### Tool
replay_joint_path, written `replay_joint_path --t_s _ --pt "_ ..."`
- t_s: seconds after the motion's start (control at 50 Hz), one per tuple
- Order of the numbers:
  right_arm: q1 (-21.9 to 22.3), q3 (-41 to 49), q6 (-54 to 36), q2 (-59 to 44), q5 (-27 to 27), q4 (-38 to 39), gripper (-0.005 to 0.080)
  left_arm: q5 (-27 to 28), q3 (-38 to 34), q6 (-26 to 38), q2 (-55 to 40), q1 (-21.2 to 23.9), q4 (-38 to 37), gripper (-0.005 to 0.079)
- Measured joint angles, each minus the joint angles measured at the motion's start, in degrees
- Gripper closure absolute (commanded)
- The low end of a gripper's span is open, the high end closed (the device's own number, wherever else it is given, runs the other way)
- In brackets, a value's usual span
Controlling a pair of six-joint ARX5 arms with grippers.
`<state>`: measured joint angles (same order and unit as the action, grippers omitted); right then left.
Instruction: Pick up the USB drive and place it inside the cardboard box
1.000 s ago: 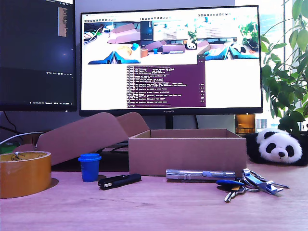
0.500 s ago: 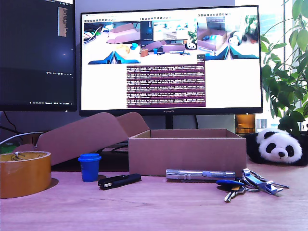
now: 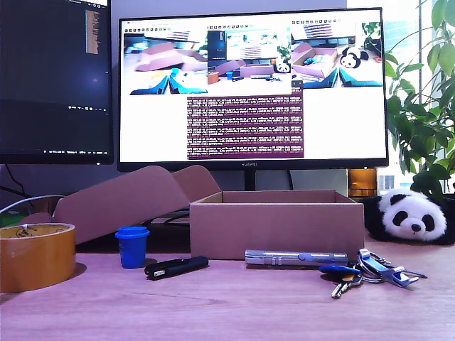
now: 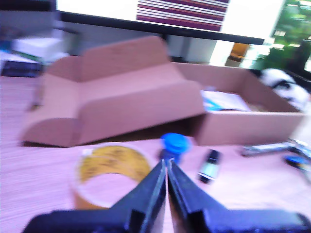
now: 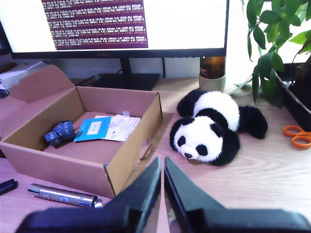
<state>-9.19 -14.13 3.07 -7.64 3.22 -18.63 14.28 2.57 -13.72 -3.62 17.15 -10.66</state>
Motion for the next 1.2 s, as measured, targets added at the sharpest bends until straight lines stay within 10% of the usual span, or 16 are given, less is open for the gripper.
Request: replay_joint_path --t_s 0.56,1.2 --pt "-1.9 0.0 2.9 -6.4 12.9 0.2 0.0765 6.5 0.0 4.7 0.0 12.9 0.7 0.0764" --pt "-20.2 0.0 -3.0 -23.0 17.3 5.9 0.0765 -0.9 0.0 4.7 -16.2 23.5 11.1 0.0764"
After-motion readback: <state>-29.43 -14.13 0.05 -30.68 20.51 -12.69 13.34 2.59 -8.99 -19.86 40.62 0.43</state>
